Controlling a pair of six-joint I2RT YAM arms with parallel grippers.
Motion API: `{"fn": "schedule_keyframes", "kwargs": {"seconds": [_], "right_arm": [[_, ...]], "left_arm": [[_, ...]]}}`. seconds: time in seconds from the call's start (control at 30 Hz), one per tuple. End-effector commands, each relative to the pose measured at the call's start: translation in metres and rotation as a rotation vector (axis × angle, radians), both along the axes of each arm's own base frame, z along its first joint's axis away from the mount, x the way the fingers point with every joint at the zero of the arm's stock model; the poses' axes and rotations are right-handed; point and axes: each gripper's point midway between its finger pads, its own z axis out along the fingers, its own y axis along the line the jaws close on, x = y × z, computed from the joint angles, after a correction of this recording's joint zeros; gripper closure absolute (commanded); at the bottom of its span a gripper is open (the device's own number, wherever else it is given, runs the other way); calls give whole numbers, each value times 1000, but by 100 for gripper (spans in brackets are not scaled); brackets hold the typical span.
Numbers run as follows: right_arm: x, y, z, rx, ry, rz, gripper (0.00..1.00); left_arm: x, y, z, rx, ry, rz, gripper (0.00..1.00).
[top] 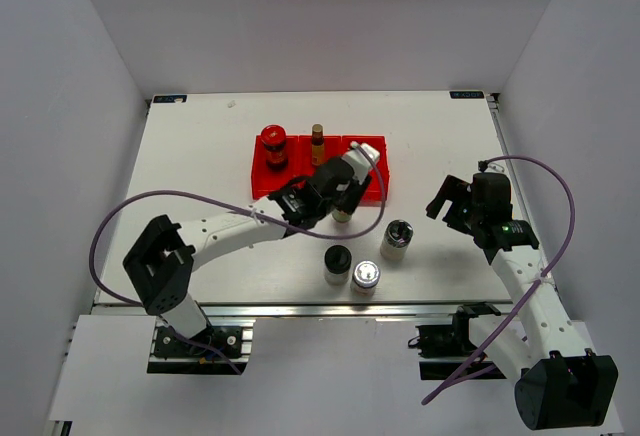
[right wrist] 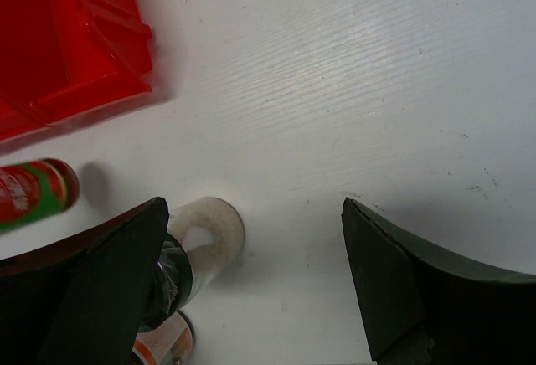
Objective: Organize the condiment bottles
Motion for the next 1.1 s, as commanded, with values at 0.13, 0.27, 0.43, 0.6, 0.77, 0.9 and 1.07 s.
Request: {"fn": "schedule_keyframes", "kwargs": {"seconds": [0.13,0.27,0.43,0.6,0.77,0.9,1.07], "right_arm": [[6,-3,2,-17,-25,-2,11],[6,-4,3,-20,-33,-9,11],[7,-6,4,-25,-38,-20,11],[8,-8,4,-34,-32,-29,11],[9,-8,4,-33,-34,-26,11],[10,-7,2,-35,-29,-23,11],[10,-7,-3,-36,-10,-21,11]], "left_arm": [[76,59,129,-241,-230,219,60],[101,67,132,-225,-255,241,59],[136,67,123,-213,-243,265,59],[152,66,110,-206,-221,275,59],[160,62,96,-213,-222,282,59],[167,63,76,-188,-211,309,58],[175,68,50,-168,-183,350,58]]}}
